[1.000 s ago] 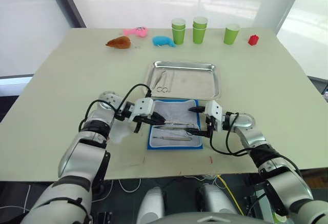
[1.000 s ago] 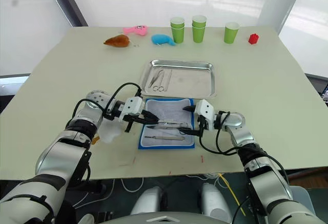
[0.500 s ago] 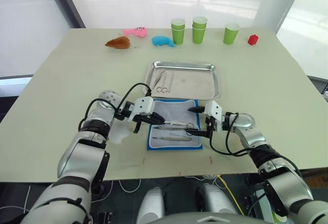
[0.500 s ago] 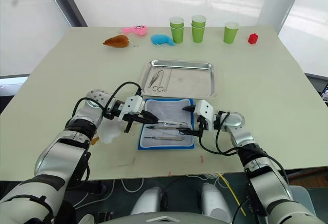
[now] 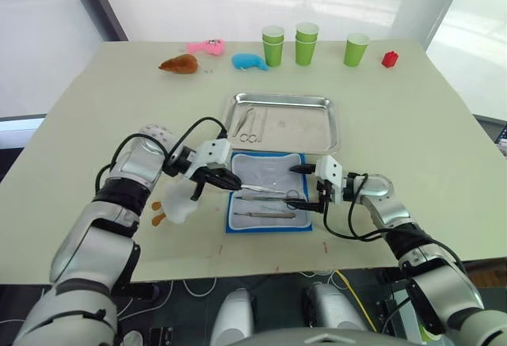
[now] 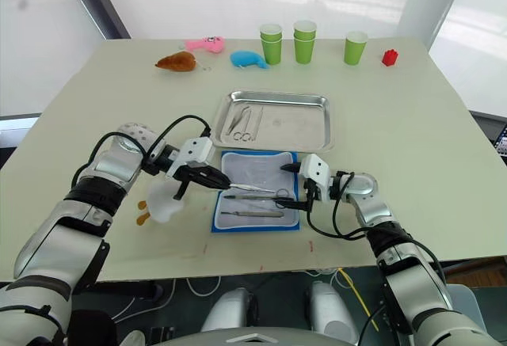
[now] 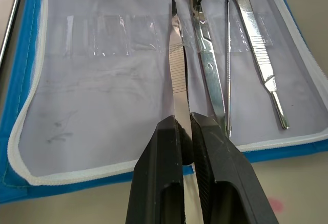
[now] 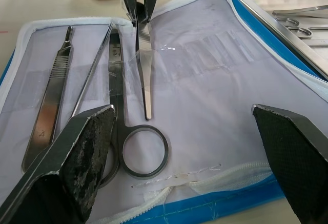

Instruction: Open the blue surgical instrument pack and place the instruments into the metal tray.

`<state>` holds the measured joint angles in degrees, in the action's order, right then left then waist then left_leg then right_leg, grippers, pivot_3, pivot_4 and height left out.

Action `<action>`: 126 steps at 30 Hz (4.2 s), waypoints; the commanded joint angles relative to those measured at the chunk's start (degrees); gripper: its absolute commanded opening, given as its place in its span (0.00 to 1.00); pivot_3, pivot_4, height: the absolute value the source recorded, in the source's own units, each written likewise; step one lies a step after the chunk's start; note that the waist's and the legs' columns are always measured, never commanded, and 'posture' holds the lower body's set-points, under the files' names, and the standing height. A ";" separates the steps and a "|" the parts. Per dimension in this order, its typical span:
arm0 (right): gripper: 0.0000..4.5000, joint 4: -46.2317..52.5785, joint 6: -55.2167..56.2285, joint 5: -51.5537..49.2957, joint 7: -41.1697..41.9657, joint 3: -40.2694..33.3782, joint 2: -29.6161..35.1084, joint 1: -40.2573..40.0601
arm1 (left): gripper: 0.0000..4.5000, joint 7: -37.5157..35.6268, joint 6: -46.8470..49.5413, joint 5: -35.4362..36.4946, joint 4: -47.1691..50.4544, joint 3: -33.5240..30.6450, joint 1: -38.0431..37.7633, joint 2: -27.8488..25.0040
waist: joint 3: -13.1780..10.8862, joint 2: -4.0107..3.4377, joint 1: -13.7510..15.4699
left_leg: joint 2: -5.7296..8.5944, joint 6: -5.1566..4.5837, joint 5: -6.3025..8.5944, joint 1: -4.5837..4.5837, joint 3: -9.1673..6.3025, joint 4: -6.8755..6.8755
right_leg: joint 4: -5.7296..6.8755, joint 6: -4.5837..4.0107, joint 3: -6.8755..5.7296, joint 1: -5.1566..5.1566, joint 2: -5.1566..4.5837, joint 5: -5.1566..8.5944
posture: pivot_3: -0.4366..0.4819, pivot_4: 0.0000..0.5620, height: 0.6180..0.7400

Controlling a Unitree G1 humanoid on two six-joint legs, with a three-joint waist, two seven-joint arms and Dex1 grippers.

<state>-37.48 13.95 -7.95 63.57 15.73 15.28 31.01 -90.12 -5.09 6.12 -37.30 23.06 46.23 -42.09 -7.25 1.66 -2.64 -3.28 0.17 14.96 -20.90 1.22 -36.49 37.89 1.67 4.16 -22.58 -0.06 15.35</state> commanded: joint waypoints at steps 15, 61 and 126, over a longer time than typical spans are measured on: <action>1.00 -6.26 -3.99 6.15 -0.07 4.30 0.75 -4.52 | 0.02 -2.38 6.17 6.71 10.91 0.18 -1.10 -9.06 | -0.09 0.10 -0.05 | -0.01 -0.01 0.00 0.01 -0.01 0.01 | 0.01 -0.03 -0.01 -0.01 0.01 0.02 | 0.48 0.27 1.00; 1.00 -7.26 -3.27 6.50 -0.03 4.03 1.39 -3.80 | 0.02 78.53 41.27 1.65 15.44 -18.88 6.34 28.78 | -0.19 0.34 0.21 | 0.04 0.01 0.00 0.12 -0.09 -0.04 | 0.06 0.09 -0.05 0.15 0.00 -0.23 | 0.48 0.27 1.00; 1.00 -6.78 -3.38 6.35 -0.71 4.28 0.55 -4.63 | 0.98 96.44 47.05 -2.05 7.85 -26.65 7.26 44.08 | -0.19 0.33 0.05 | 0.09 0.08 0.00 0.18 -0.17 -0.01 | 0.01 0.28 -0.12 0.23 0.00 -0.14 | 0.48 0.27 1.00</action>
<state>-38.05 13.98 -7.95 63.49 15.66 15.14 31.22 7.51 42.82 3.61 -33.50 -3.95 52.68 2.08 -7.44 1.99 -2.59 -3.19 0.25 14.96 -20.72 1.05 -36.50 37.90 1.95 4.04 -22.35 -0.06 15.21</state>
